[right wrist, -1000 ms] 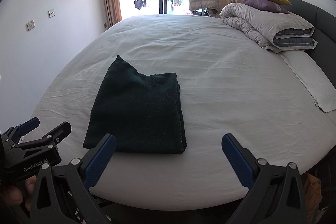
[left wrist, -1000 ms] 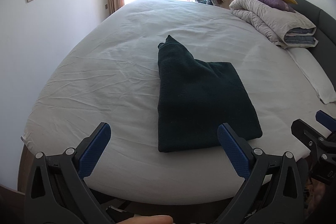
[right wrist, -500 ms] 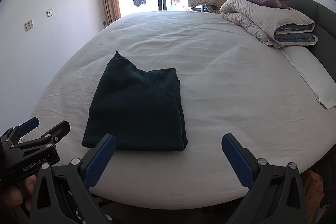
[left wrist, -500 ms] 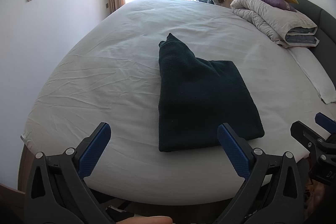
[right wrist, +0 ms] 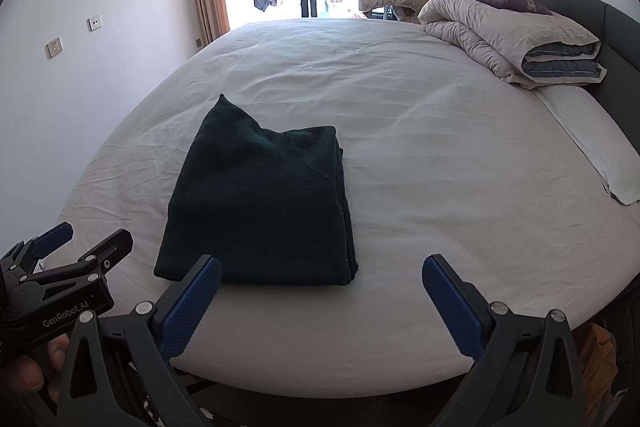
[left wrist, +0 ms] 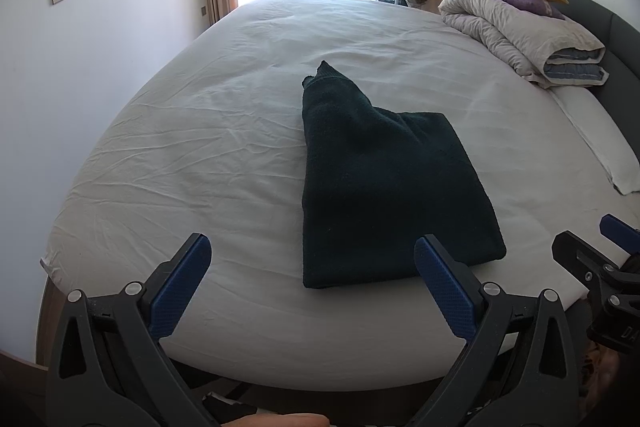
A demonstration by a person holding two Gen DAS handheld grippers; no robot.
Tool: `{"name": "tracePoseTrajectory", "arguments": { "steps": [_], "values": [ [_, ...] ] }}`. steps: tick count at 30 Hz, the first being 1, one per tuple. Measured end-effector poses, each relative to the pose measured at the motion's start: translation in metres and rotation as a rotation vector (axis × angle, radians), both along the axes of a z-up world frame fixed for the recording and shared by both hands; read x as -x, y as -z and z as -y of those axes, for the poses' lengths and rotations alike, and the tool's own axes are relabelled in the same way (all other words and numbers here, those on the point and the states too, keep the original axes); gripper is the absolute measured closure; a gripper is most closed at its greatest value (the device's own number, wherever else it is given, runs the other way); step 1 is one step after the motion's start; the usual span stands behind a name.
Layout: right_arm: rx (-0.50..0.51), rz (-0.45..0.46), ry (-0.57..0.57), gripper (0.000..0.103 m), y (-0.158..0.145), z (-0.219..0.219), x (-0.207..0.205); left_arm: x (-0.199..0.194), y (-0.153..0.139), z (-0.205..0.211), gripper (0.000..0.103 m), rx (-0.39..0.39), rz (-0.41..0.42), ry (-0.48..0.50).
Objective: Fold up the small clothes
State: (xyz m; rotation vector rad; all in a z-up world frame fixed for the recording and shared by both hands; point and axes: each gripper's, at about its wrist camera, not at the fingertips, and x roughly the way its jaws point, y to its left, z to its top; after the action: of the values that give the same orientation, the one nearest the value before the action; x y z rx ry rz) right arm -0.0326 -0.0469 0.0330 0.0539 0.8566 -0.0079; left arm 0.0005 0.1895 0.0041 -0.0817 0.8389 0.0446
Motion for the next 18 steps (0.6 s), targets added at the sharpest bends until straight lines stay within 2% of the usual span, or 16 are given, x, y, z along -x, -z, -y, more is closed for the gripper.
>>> {"name": "tracePoseTrajectory", "arguments": {
  "steps": [18],
  "values": [
    [-0.006,-0.009,0.002,0.000,0.0054,0.0023,-0.0015,-0.0009,0.0039,0.0002,0.000,-0.007,-0.010,-0.003]
  ]
}}
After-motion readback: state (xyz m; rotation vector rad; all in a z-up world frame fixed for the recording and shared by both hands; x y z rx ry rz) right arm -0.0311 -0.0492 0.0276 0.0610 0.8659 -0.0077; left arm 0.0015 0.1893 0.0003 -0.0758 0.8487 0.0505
